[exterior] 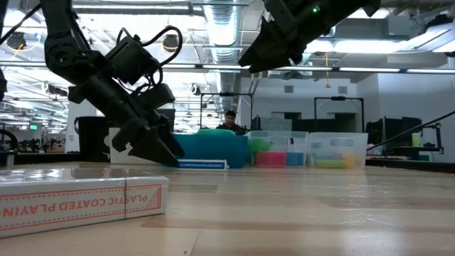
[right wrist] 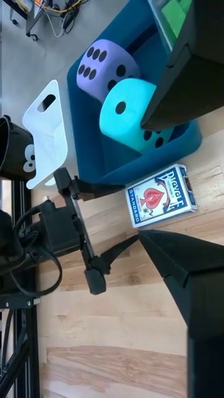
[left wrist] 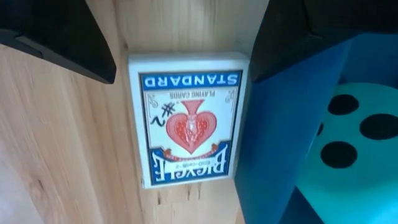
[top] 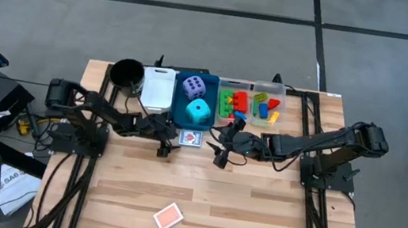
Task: Pick & Place Toys
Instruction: Put the blue playing card into the white bin
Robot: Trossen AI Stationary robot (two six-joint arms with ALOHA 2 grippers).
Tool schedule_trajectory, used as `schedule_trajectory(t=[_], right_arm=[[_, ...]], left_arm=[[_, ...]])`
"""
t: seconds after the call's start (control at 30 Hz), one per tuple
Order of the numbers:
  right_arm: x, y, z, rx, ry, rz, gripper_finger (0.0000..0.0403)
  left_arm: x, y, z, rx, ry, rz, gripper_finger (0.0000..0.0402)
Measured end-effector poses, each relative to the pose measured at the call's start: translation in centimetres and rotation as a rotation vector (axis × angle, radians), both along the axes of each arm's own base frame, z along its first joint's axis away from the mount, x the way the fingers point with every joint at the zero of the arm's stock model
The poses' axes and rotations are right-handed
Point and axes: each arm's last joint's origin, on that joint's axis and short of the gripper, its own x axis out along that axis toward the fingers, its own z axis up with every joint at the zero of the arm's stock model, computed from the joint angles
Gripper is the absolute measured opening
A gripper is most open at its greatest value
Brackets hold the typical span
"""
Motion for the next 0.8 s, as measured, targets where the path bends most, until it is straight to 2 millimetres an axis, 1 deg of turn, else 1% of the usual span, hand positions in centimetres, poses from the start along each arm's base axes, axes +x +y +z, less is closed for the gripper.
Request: schedule_trajectory(t=[0.17, 0.53, 0.8], right_arm=[[-0.03, 0.34, 0.0, 0.0, 0.0, 0.011, 0.0269], [-0.06, 0.51, 0.01, 0.0, -0.001, 0.015, 0.0269], [-0.06, 0.51, 0.01, 0.0, -0.001, 0.015, 0.0269]], left_arm=[[0.38, 0.06, -0.34, 0.005, -0.033, 0.0, 0.0363], [0.7, 0.12, -0.23, -0.015, -0.035, 0.014, 0.0363], [0.44, -0.05, -0.61, -0.064, 0.012, 0.037, 0.0363]])
